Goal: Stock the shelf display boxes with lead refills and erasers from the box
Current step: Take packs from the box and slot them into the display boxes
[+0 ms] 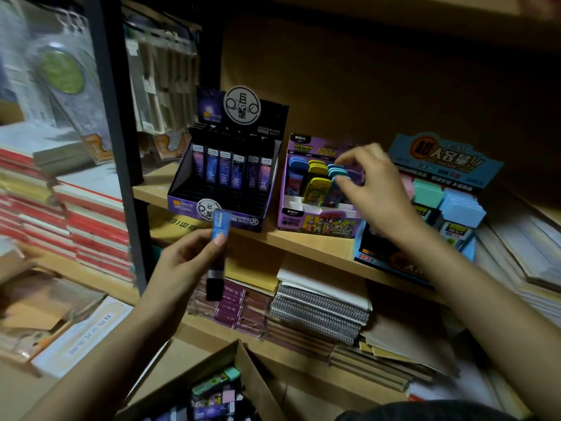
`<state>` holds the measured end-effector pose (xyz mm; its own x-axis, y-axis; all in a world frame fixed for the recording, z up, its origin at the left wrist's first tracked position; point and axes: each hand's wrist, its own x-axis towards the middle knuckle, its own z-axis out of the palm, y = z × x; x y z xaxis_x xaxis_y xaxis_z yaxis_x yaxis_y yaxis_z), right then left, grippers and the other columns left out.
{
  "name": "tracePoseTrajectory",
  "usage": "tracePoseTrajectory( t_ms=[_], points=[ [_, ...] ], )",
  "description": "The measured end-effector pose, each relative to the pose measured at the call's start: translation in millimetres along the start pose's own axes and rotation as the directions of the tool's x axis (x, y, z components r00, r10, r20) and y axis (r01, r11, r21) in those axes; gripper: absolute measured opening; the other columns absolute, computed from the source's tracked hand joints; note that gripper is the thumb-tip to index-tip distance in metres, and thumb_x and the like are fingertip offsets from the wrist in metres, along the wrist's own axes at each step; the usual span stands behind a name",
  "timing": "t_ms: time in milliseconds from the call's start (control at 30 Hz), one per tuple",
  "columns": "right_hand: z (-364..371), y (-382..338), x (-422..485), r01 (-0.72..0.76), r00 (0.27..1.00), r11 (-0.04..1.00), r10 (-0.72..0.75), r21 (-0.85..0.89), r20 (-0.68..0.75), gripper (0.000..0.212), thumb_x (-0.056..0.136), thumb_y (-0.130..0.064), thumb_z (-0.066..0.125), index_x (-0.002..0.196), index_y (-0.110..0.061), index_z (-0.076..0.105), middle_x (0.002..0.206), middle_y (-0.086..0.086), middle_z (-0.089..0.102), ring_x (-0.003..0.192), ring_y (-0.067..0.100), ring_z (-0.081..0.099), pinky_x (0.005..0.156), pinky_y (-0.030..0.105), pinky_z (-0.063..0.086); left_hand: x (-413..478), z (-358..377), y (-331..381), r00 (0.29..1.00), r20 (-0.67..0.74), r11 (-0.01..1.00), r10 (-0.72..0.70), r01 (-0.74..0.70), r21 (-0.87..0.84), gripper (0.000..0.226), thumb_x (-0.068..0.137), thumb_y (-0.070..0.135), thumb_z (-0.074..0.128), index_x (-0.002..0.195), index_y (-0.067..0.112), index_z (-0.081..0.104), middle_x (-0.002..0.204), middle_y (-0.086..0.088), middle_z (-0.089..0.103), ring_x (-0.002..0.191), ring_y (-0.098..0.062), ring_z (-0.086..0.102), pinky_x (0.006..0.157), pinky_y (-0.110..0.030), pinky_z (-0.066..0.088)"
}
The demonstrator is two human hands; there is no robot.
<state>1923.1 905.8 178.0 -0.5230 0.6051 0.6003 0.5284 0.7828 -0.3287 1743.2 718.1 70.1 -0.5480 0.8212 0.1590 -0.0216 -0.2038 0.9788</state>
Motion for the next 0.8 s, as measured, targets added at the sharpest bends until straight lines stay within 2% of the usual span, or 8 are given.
tracePoseTrajectory(
  t_ms=[100, 200, 267, 467, 567, 667, 733, 800],
  points=[
    [26, -38, -51, -0.137, 0.959, 0.931, 0.039, 0.338, 0.282, 0.014, 0.086, -0.014, 0.064, 0.098, -0.02, 0.06, 0.094, -0.008, 0.057, 0.08, -0.008, 0.052, 0.072, 0.001, 0.038, 0, 1, 4, 0.998, -0.038, 0.992, -0.044, 0.039, -0.118, 0.023, 0.081, 0.033, 0.056, 0.098, 0.02, 0.067, 0.087, 0.009, 0.073, 0.078, -0.003, 0.067, 0.069, -0.026, 0.048],
    [61, -65, -84, -0.414, 0.786, 0.795, 0.068, 0.442, 0.614, 0.021, 0.086, -0.019, 0.066, 0.105, -0.022, 0.058, 0.1, -0.003, 0.061, 0.083, 0.004, 0.058, 0.078, 0.022, 0.048, -2, 4, 9, 0.998, -0.015, 0.957, -0.057, 0.05, -0.285, 0.022, 0.082, 0.023, 0.058, 0.1, 0.011, 0.064, 0.083, 0.0, 0.074, 0.074, -0.008, 0.069, 0.064, -0.02, 0.055],
    [75, -75, -95, -0.506, 0.758, 0.699, 0.082, 0.505, 0.646, 0.017, 0.086, -0.018, 0.066, 0.101, -0.021, 0.059, 0.095, 0.0, 0.062, 0.085, 0.011, 0.06, 0.079, 0.03, 0.049, -4, 5, 10, 0.998, -0.027, 0.941, -0.049, 0.037, -0.336, 0.021, 0.078, 0.021, 0.061, 0.097, 0.014, 0.065, 0.089, -0.003, 0.074, 0.08, -0.012, 0.07, 0.07, -0.021, 0.058],
    [68, -76, -86, -0.546, 0.834, 0.417, 0.186, 0.727, 0.52, 0.01, 0.087, -0.008, 0.062, 0.096, -0.012, 0.065, 0.086, 0.004, 0.069, 0.083, 0.016, 0.063, 0.077, 0.026, 0.051, 1, 0, 9, 0.996, -0.038, 0.91, -0.082, 0.059, -0.41, 0.011, 0.075, 0.02, 0.065, 0.084, 0.016, 0.07, 0.094, -0.008, 0.074, 0.086, -0.017, 0.071, 0.077, -0.026, 0.058],
    [56, -73, -67, -0.549, 0.835, 0.369, 0.204, 0.75, 0.511, 0.011, 0.087, -0.011, 0.062, 0.096, -0.015, 0.066, 0.093, 0.003, 0.069, 0.086, 0.018, 0.059, 0.085, 0.033, 0.046, 4, -6, 8, 0.998, 0.029, 0.978, -0.05, 0.055, -0.2, 0.011, 0.074, 0.03, 0.065, 0.08, 0.025, 0.073, 0.093, 0.002, 0.074, 0.089, -0.013, 0.07, 0.079, -0.033, 0.054],
    [43, -72, -38, -0.479, 0.871, 0.472, 0.151, 0.74, 0.467, 0.01, 0.09, -0.01, 0.058, 0.097, -0.008, 0.064, 0.093, 0.005, 0.065, 0.081, 0.014, 0.058, 0.078, 0.03, 0.049, 18, -10, 11, 0.992, 0.113, 0.989, 0.049, -0.064, 0.135, 0.015, 0.073, 0.032, 0.066, 0.088, 0.028, 0.069, 0.089, 0.013, 0.071, 0.084, 0.002, 0.065, 0.068, -0.017, 0.051],
    [34, -71, -7, -0.336, 0.936, 0.613, 0.131, 0.715, 0.328, 0.012, 0.088, -0.006, 0.06, 0.1, -0.006, 0.062, 0.09, 0.004, 0.064, 0.073, 0.01, 0.059, 0.07, 0.025, 0.053, 38, -17, 13, 0.981, 0.136, 0.923, 0.137, -0.176, 0.342, 0.025, 0.076, 0.028, 0.068, 0.1, 0.03, 0.063, 0.098, 0.016, 0.066, 0.087, 0.013, 0.059, 0.068, -0.004, 0.046],
    [28, -67, 30, -0.204, 0.978, 0.743, 0.129, 0.637, 0.163, 0.019, 0.085, -0.006, 0.064, 0.103, -0.009, 0.06, 0.093, 0.004, 0.064, 0.076, 0.007, 0.064, 0.071, 0.022, 0.056, 61, -29, 15, 0.954, 0.127, 0.75, 0.272, -0.293, 0.593, 0.035, 0.081, 0.026, 0.069, 0.114, 0.026, 0.059, 0.117, 0.013, 0.056, 0.097, 0.014, 0.051, 0.079, -0.004, 0.04]
  ],
)
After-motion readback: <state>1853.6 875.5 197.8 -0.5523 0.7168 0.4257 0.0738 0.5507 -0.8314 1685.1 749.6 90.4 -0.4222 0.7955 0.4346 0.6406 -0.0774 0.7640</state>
